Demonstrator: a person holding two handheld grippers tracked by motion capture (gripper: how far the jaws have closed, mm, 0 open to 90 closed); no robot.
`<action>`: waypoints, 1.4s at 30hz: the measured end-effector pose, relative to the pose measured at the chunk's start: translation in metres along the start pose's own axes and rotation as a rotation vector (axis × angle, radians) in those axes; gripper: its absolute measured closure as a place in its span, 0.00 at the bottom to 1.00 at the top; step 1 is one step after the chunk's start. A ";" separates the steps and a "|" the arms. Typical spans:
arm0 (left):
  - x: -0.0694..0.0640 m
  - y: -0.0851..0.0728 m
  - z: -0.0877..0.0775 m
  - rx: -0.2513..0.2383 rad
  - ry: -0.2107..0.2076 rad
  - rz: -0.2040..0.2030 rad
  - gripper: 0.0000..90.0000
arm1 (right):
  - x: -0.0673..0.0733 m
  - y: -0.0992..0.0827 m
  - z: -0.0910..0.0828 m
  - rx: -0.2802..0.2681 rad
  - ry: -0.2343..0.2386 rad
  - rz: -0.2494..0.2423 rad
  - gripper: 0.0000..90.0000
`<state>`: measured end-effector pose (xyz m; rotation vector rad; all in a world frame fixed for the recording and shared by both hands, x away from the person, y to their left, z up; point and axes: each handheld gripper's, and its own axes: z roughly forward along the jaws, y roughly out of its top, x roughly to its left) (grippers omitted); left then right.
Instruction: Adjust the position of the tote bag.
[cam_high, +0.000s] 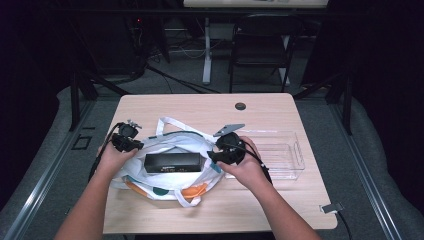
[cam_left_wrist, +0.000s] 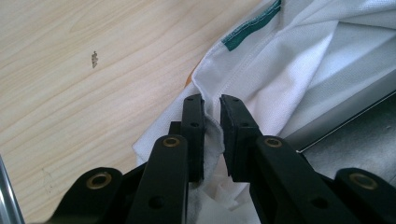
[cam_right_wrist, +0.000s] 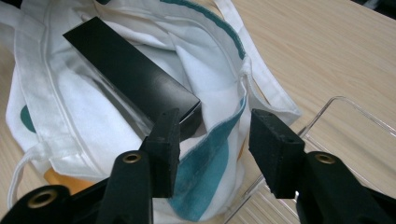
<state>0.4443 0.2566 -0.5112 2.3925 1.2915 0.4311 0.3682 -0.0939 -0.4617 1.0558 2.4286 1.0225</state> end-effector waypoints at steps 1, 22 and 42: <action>0.000 0.000 0.000 0.001 -0.001 -0.001 0.89 | 0.000 0.000 0.000 0.000 0.000 0.000 0.58; 0.003 -0.001 -0.021 -0.045 0.035 0.009 0.63 | -0.003 -0.017 -0.008 -0.024 0.010 0.029 0.55; -0.019 0.007 -0.051 -0.005 -0.002 0.225 0.55 | -0.009 -0.023 -0.005 -0.024 -0.020 0.022 0.55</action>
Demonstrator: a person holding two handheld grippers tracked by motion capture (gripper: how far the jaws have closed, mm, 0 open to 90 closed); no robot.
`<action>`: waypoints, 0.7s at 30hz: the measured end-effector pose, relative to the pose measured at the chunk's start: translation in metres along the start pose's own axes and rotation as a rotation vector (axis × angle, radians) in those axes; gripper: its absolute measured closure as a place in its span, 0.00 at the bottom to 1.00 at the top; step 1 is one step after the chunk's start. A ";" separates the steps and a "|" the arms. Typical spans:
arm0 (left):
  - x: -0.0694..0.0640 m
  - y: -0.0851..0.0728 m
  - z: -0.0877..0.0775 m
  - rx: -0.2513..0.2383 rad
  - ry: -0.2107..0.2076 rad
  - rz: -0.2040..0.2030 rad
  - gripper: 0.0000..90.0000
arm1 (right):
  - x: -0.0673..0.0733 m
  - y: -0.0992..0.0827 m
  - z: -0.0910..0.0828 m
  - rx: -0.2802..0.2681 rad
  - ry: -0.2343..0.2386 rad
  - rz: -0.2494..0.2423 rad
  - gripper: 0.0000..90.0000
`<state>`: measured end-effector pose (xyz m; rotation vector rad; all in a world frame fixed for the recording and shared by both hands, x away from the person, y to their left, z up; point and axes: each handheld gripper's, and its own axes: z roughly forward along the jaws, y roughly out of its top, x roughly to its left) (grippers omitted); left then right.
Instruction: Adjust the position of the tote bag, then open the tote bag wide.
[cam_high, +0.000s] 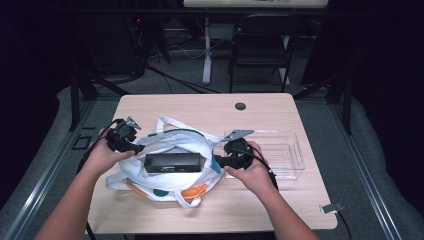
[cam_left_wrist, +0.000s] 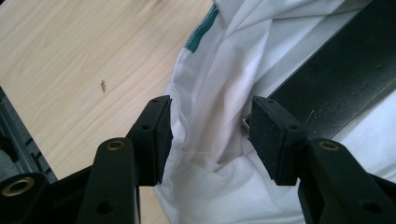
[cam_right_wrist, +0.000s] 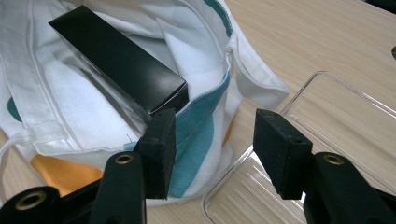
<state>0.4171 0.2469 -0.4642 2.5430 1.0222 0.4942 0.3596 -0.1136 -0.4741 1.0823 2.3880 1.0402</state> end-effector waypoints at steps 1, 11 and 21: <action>-0.001 0.001 0.000 -0.002 0.005 0.011 0.55 | 0.000 0.000 0.000 0.002 0.000 -0.005 0.54; -0.005 0.004 0.000 -0.009 -0.017 0.057 0.54 | 0.001 0.000 0.002 0.017 0.006 -0.023 0.55; -0.012 0.007 0.005 -0.007 -0.091 0.102 0.47 | 0.002 -0.001 0.002 0.011 0.004 -0.034 0.53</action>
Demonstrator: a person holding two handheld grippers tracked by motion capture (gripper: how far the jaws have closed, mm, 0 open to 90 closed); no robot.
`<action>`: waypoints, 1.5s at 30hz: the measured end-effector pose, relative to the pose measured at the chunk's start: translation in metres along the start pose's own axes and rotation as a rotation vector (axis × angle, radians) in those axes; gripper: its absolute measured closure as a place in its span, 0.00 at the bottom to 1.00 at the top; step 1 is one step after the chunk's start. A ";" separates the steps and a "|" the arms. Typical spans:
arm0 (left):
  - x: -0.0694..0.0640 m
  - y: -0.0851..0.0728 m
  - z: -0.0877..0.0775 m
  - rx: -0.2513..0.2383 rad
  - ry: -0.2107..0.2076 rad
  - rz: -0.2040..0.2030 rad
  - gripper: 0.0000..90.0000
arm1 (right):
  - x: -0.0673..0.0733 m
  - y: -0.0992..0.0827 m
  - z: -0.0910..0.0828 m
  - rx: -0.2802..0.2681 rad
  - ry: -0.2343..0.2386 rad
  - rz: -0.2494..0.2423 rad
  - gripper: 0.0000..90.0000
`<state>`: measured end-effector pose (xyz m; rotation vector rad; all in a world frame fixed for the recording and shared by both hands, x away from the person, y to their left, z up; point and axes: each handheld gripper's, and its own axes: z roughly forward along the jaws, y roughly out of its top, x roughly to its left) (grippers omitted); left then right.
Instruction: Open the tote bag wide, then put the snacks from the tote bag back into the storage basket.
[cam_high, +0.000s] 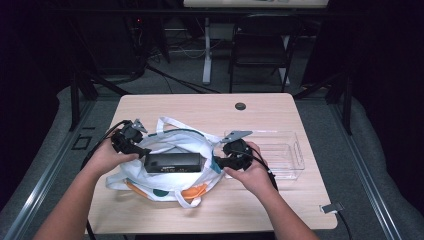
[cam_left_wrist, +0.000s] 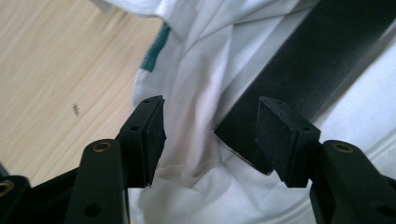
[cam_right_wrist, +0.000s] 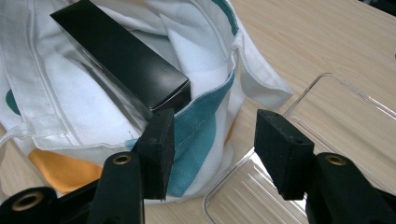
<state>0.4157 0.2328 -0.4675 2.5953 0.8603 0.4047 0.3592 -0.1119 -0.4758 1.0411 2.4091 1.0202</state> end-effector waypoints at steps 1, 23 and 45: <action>-0.001 0.001 0.001 0.006 -0.002 0.008 0.46 | 0.000 0.000 0.000 -0.002 0.000 -0.002 0.52; -0.013 0.016 0.014 0.044 -0.069 0.193 0.39 | -0.003 -0.001 0.001 0.004 -0.016 0.013 0.46; -0.033 0.030 0.026 0.085 -0.144 0.327 0.31 | -0.006 -0.001 -0.002 -0.031 -0.038 0.018 0.45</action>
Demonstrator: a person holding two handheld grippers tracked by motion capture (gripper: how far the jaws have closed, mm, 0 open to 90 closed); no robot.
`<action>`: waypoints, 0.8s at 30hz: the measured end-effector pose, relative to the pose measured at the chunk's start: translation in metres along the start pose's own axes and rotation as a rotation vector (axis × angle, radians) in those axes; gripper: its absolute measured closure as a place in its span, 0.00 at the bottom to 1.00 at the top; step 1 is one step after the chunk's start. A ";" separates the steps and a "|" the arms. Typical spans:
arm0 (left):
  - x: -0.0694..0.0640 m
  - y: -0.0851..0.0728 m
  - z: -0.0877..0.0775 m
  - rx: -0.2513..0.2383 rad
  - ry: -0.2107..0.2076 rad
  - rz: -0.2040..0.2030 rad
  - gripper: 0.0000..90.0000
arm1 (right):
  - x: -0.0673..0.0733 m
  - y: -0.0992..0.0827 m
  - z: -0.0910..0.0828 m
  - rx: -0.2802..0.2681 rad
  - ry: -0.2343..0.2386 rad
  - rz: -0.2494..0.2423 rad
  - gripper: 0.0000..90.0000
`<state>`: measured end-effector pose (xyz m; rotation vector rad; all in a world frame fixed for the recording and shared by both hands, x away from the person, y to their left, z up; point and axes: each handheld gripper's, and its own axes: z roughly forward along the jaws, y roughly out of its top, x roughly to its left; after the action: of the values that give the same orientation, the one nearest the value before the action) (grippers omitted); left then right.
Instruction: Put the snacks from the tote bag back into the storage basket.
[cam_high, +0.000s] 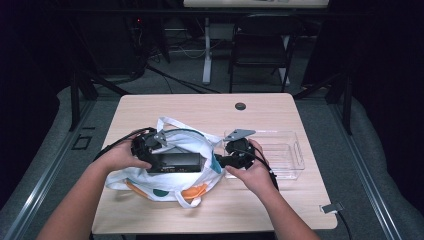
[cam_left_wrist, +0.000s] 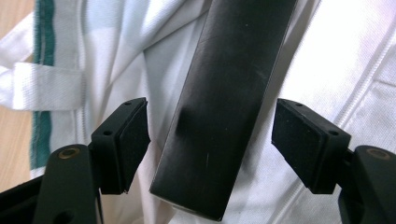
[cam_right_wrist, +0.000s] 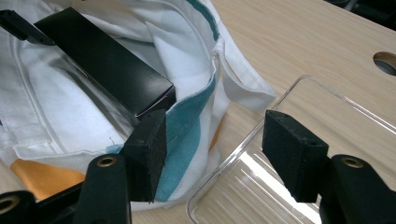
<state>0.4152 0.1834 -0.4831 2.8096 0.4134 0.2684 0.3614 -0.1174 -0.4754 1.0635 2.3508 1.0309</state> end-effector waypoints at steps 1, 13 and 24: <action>0.000 0.000 0.000 0.000 0.000 0.000 0.30 | 0.000 0.000 0.000 -0.001 0.001 0.000 0.44; -0.003 0.008 0.019 0.034 0.000 0.030 0.29 | 0.001 -0.003 0.000 0.003 -0.014 -0.002 0.44; -0.002 0.013 0.037 0.079 -0.031 0.037 0.31 | 0.003 -0.004 0.001 0.011 -0.011 -0.009 0.44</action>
<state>0.4248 0.1618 -0.5146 2.8975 0.3727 0.2210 0.3579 -0.1161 -0.4789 1.0593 2.3530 1.0079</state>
